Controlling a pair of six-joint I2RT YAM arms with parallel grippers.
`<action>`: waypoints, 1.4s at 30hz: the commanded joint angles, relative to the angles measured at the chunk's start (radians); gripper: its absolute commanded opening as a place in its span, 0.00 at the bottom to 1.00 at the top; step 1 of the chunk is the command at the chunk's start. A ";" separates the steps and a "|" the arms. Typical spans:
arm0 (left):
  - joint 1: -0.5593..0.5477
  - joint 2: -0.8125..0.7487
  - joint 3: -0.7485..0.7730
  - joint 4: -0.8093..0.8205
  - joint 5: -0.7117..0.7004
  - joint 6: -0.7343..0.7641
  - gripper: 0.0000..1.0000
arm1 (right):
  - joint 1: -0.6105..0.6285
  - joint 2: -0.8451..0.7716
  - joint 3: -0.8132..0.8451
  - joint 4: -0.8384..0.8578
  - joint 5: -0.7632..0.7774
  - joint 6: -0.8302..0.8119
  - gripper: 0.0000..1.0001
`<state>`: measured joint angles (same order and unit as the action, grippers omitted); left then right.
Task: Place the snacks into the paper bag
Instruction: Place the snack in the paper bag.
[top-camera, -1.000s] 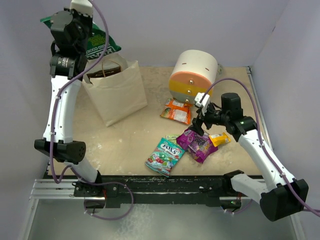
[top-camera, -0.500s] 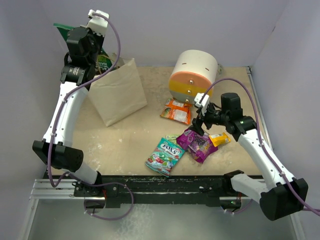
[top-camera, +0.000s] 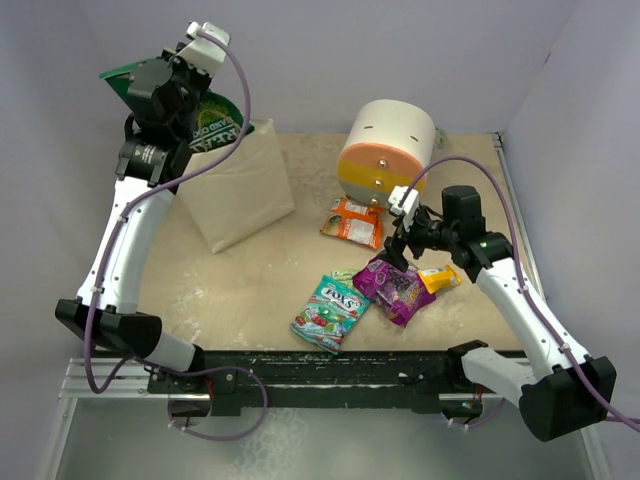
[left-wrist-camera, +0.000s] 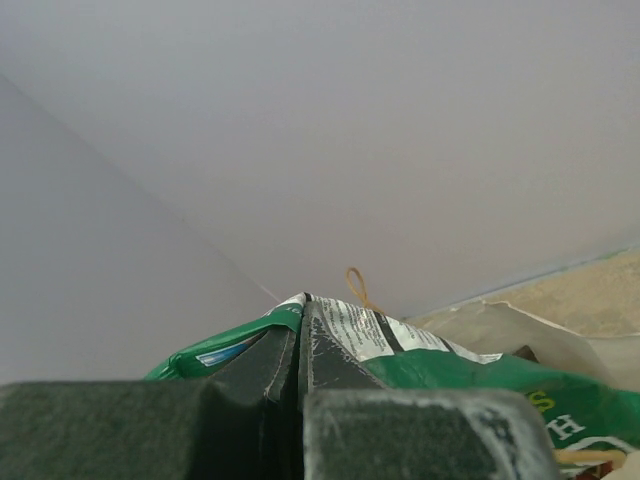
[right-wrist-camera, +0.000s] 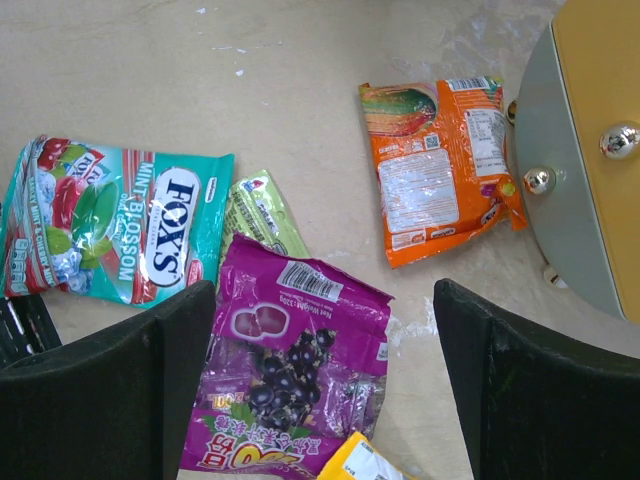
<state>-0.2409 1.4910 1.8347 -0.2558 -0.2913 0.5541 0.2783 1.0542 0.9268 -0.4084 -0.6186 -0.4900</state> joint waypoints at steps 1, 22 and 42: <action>-0.023 -0.032 0.082 0.105 -0.040 0.087 0.00 | -0.008 -0.006 -0.003 0.023 -0.010 -0.012 0.91; -0.030 0.047 0.099 -0.075 -0.015 0.006 0.00 | -0.022 -0.003 -0.006 0.031 -0.019 -0.012 0.91; -0.070 -0.049 0.057 -0.411 0.115 -0.240 0.00 | -0.025 -0.009 -0.005 0.031 -0.023 -0.012 0.91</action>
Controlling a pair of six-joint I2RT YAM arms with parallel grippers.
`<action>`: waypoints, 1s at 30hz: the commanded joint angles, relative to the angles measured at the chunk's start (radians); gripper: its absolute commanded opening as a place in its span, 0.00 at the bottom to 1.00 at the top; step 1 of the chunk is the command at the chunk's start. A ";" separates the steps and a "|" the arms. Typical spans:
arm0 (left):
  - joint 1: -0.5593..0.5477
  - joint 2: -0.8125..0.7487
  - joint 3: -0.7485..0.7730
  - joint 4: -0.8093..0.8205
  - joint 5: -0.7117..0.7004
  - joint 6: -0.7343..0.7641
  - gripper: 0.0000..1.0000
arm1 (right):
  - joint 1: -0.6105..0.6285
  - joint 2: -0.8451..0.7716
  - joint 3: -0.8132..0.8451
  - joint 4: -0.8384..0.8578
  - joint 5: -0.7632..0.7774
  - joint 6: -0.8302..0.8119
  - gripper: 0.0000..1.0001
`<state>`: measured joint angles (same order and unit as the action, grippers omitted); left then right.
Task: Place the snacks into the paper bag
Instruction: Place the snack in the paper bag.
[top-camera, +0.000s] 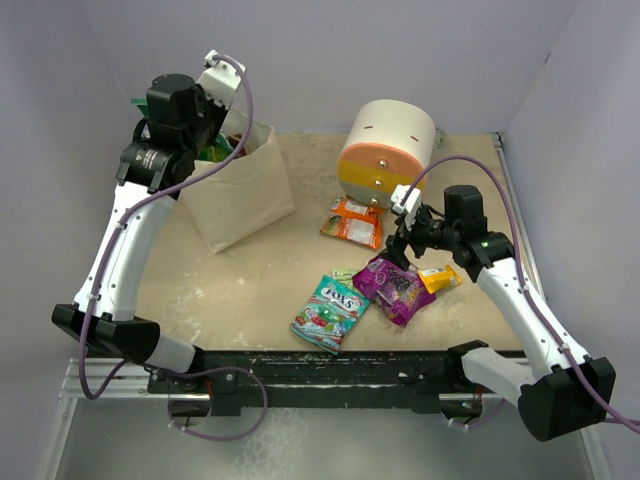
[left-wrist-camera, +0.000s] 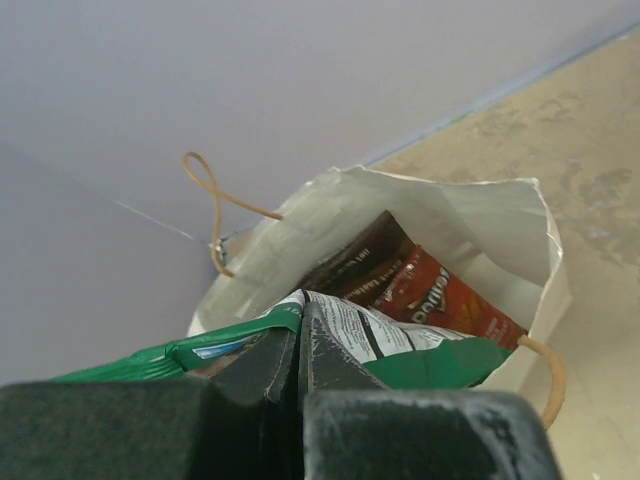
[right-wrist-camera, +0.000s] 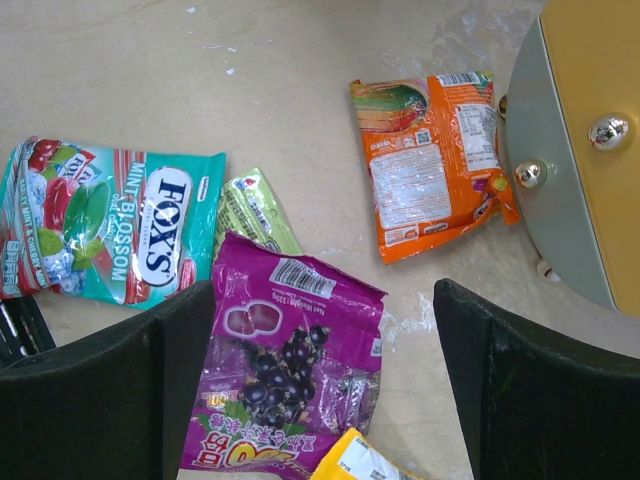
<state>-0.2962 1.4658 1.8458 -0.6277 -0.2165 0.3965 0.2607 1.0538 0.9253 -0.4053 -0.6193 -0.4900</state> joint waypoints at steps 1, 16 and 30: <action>-0.017 -0.023 0.048 -0.055 0.049 -0.098 0.00 | -0.009 -0.011 -0.005 0.028 -0.022 -0.012 0.91; -0.017 -0.075 -0.072 -0.067 0.209 -0.285 0.00 | -0.018 -0.009 -0.011 0.034 -0.024 -0.009 0.91; -0.018 -0.124 -0.238 0.100 0.241 -0.312 0.11 | -0.021 -0.003 -0.011 0.035 -0.020 -0.009 0.91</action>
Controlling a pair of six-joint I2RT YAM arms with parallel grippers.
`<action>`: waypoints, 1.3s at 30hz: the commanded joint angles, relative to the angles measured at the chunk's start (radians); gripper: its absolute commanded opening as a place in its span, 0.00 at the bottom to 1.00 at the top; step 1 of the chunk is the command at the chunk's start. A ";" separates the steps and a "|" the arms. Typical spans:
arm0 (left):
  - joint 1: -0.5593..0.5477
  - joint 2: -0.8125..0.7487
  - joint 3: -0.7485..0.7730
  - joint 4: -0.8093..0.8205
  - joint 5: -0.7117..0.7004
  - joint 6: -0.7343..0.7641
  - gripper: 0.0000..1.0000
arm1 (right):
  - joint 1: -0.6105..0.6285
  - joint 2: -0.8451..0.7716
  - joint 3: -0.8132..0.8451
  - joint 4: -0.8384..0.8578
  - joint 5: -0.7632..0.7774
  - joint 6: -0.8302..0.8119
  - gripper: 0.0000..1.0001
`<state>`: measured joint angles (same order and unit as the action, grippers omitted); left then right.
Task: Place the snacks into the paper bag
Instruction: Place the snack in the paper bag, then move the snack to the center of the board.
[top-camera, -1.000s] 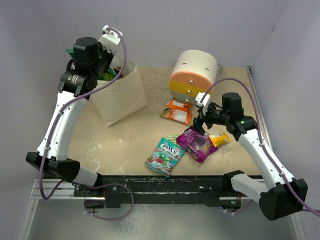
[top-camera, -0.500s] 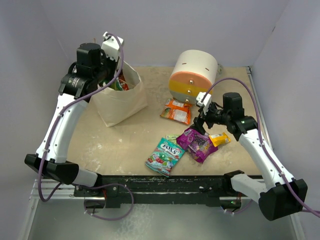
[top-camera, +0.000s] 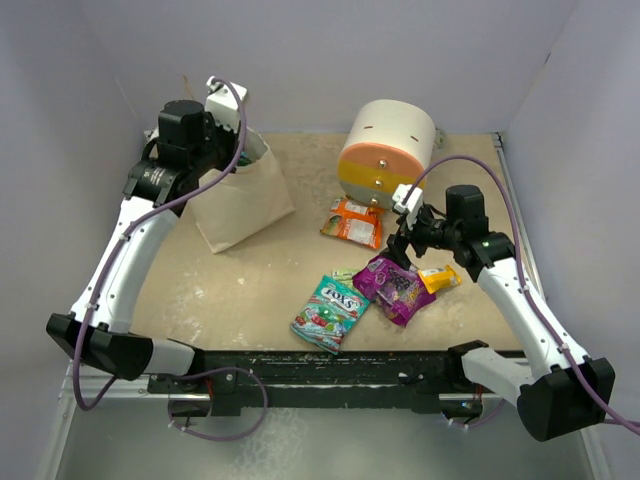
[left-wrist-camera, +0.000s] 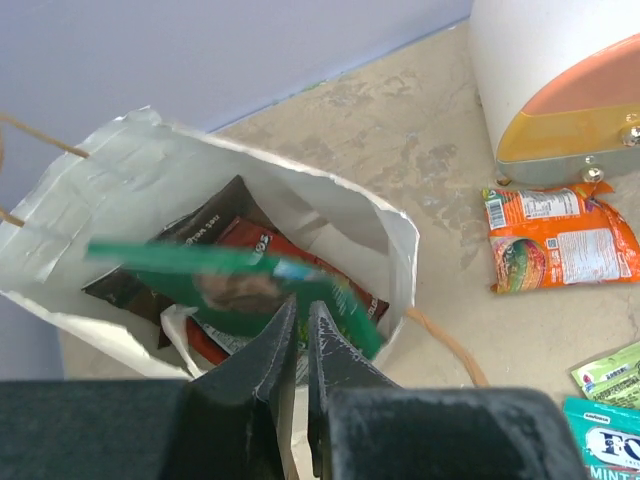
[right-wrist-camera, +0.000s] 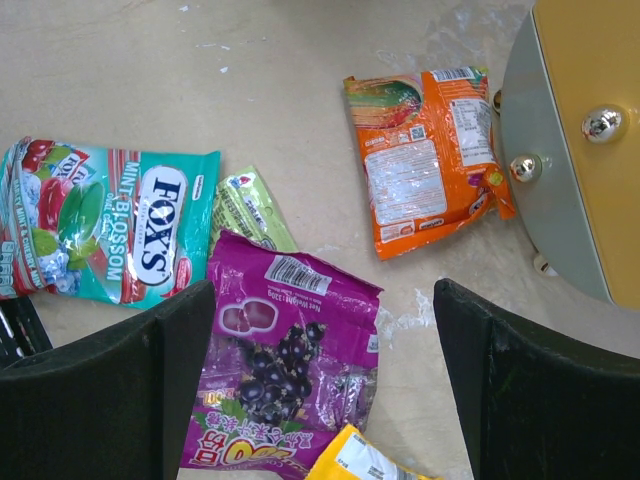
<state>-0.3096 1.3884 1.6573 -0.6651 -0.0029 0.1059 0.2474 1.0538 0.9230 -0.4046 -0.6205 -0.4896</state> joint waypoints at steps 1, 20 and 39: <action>-0.004 -0.056 -0.077 0.160 0.039 -0.014 0.11 | -0.009 -0.004 -0.010 0.033 -0.020 -0.010 0.91; 0.096 -0.310 -0.164 0.215 -0.034 0.179 0.38 | -0.015 -0.018 -0.012 0.045 0.000 -0.002 0.91; 0.153 -0.658 -0.513 -0.223 0.517 0.414 1.00 | -0.014 0.170 0.042 -0.151 0.282 0.001 0.93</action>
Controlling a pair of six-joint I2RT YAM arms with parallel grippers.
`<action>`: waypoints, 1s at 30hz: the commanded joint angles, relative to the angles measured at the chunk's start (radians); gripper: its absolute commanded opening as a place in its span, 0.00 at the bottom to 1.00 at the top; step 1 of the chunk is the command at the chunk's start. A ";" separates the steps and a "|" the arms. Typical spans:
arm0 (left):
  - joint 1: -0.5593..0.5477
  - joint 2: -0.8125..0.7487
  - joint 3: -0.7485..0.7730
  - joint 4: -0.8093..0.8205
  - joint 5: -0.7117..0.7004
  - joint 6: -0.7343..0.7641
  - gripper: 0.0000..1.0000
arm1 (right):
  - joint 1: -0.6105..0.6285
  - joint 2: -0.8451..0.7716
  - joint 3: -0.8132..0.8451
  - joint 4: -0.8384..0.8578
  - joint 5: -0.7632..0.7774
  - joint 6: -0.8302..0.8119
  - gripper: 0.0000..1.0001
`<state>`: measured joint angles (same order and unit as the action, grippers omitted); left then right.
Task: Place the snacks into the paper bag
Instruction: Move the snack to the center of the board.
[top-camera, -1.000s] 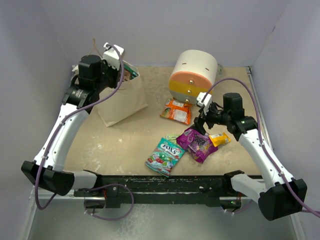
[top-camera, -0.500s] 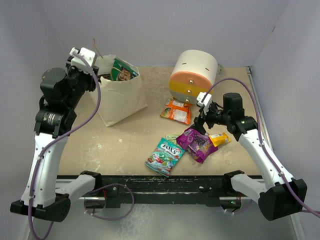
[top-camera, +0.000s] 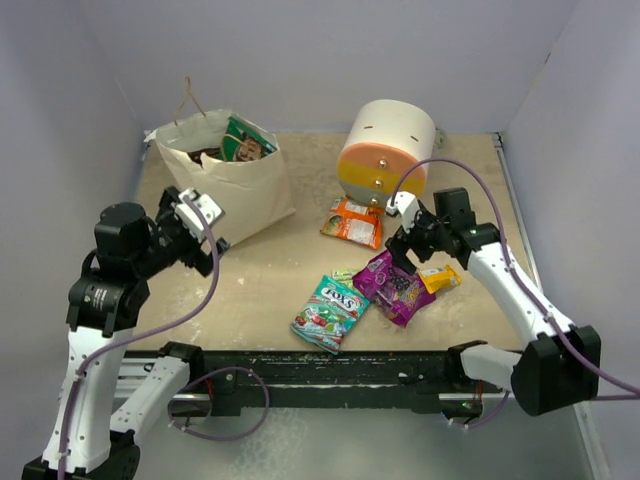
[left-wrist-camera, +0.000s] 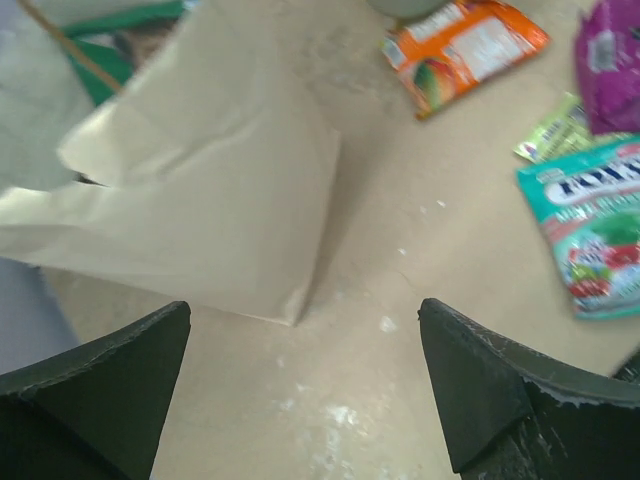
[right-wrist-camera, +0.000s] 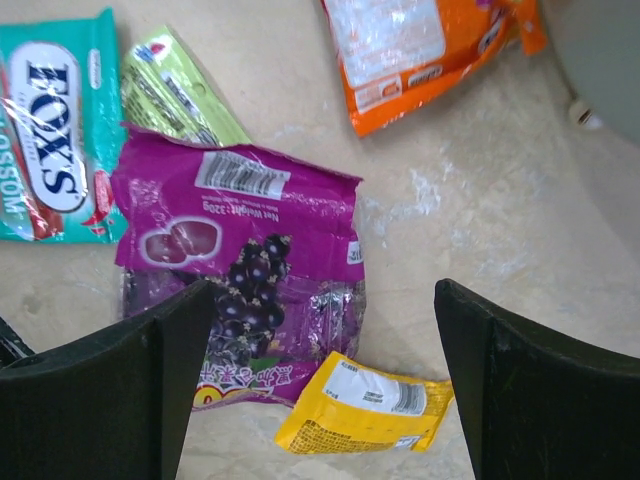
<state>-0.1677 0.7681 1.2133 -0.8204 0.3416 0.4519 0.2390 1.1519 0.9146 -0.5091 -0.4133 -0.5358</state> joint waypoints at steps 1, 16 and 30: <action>0.011 -0.040 -0.089 -0.068 0.176 0.069 0.99 | -0.007 0.099 0.059 -0.055 0.080 0.051 0.92; 0.011 0.003 -0.234 0.035 0.240 0.061 0.99 | -0.023 0.414 0.140 -0.072 0.001 0.057 0.92; 0.011 0.057 -0.251 0.078 0.257 0.058 0.99 | -0.032 0.557 0.195 -0.210 -0.223 -0.115 0.59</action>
<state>-0.1638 0.8154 0.9607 -0.7963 0.5735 0.5083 0.2028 1.6855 1.0855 -0.6437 -0.5365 -0.5667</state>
